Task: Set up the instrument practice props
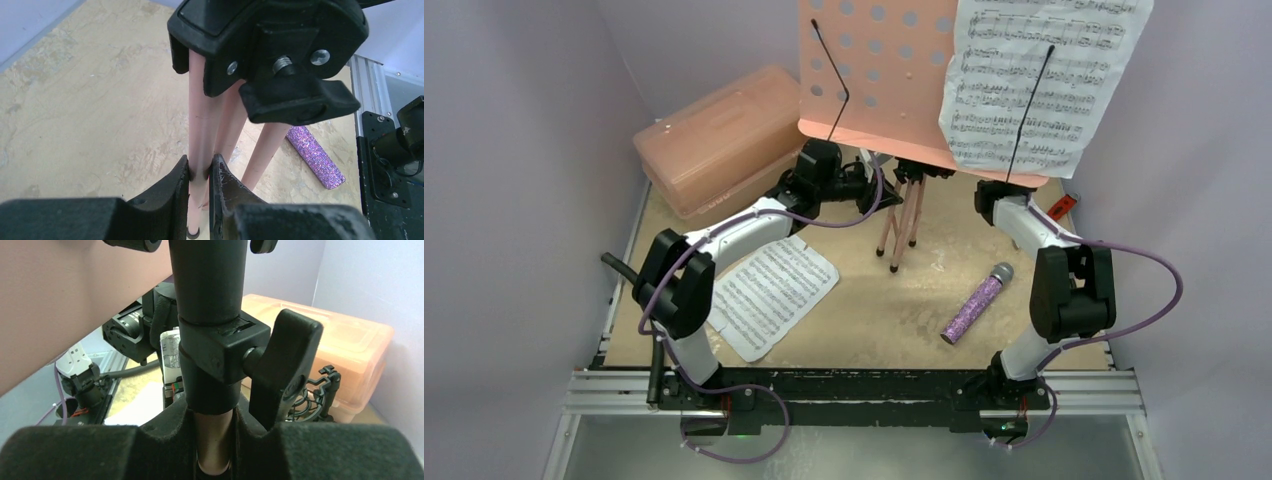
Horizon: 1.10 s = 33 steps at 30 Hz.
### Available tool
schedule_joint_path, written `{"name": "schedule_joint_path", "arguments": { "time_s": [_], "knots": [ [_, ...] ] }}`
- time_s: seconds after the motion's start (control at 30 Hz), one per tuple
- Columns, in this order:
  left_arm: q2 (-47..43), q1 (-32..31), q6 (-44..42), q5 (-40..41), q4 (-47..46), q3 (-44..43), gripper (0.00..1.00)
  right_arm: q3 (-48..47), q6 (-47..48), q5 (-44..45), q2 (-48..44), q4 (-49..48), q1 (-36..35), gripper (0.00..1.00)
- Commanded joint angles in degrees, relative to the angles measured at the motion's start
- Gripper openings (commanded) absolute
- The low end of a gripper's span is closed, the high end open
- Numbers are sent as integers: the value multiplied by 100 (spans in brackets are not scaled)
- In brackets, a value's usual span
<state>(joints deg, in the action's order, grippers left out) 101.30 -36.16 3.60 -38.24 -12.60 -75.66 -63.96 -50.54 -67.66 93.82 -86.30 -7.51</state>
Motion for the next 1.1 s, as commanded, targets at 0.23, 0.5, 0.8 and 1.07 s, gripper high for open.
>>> {"name": "schedule_joint_path", "arguments": {
  "time_s": [0.23,0.5,0.8,1.07],
  "knots": [
    [-814,58,206,1078,193,758,0,-1270,694,295,-708,-611,-45,0],
    [-833,59,130,1586,280,826,0,-1900,861,435,-747,-303,-143,0],
    [-624,69,-199,2075,748,583,0,-2190,773,554,-760,-329,-178,0],
    [-414,115,-334,2204,1119,356,0,-2271,729,655,-775,-349,-181,0]
  ]
}}
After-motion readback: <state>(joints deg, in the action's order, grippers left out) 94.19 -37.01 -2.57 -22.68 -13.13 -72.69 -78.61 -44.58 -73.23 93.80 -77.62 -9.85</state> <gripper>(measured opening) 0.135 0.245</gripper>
